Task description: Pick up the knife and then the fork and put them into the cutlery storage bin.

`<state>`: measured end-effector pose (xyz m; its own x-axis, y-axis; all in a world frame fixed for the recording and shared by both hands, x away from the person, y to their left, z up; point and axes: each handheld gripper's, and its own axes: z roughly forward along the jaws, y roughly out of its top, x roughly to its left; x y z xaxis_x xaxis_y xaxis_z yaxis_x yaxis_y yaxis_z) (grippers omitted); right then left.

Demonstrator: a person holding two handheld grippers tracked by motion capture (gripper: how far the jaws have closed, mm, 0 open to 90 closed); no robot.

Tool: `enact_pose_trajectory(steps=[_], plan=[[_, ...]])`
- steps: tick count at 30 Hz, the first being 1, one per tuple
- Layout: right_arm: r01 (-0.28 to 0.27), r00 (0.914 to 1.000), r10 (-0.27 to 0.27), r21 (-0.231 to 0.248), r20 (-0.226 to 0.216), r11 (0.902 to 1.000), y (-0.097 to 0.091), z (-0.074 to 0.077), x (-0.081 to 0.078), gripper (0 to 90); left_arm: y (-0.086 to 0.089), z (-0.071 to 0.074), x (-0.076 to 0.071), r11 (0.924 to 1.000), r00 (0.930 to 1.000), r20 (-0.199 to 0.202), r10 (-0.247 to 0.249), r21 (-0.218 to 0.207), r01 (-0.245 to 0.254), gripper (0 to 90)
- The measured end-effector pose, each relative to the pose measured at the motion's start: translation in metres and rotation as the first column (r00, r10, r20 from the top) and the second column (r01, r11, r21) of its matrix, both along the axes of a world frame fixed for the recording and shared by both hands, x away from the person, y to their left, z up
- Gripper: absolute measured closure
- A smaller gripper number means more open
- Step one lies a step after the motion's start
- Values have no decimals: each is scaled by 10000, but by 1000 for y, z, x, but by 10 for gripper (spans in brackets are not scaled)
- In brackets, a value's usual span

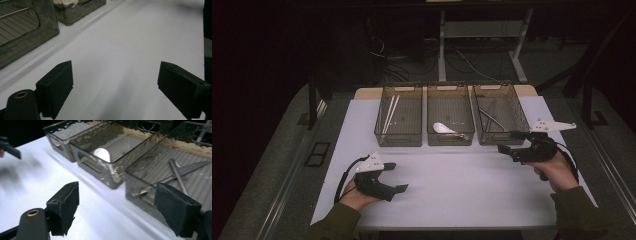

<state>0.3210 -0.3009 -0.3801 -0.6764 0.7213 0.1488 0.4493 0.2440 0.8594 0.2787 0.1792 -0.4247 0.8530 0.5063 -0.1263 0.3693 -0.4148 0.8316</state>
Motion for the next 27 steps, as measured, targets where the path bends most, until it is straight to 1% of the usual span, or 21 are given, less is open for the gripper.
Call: enact_pose_trajectory(steps=[2,5,8,10,12,14,17,19,20,22,27], plan=[[-89,9999,87,104,143,9999,1,-3,-7,192,0,1,0,10000,10000,-4,11,-15,-11,120],[-87,9999,86,223,85,9997,4,-11,-15,183,0,0,0,10000,10000,27,9,-88,-9,119],[-191,9997,190,74,168,9998,7,-20,-23,163,1,1,0,10000,9999,116,2,-9,-2,115],[-199,9997,198,52,153,9998,9,-26,-28,163,1,2,-1,10000,9998,211,70,-52,-69,108],[-324,9995,324,48,72,9995,10,-31,-34,162,1,2,-1,9999,9996,258,129,-104,-126,101],[-369,9993,370,67,-28,9993,12,-37,-39,162,2,2,-1,9997,9996,227,177,-152,-174,95],[-387,9992,387,-61,-57,9992,12,-44,-46,162,1,2,-1,9997,9996,208,165,-193,-162,87],[-362,9992,360,-86,-160,9993,11,-49,-50,162,1,1,-1,9998,9997,208,131,-168,-128,84],[-425,9989,421,-181,-190,9989,10,-51,-51,162,1,1,-1,9997,9997,196,149,-196,-145,81],[-395,9989,388,-228,-272,9990,9,-54,-54,162,1,1,-1,9997,9997,209,133,-185,-129,75],[-493,9987,489,-336,-116,9982,5,-57,-62,162,2,1,-2,9997,9998,170,126,-232,-122,70]])
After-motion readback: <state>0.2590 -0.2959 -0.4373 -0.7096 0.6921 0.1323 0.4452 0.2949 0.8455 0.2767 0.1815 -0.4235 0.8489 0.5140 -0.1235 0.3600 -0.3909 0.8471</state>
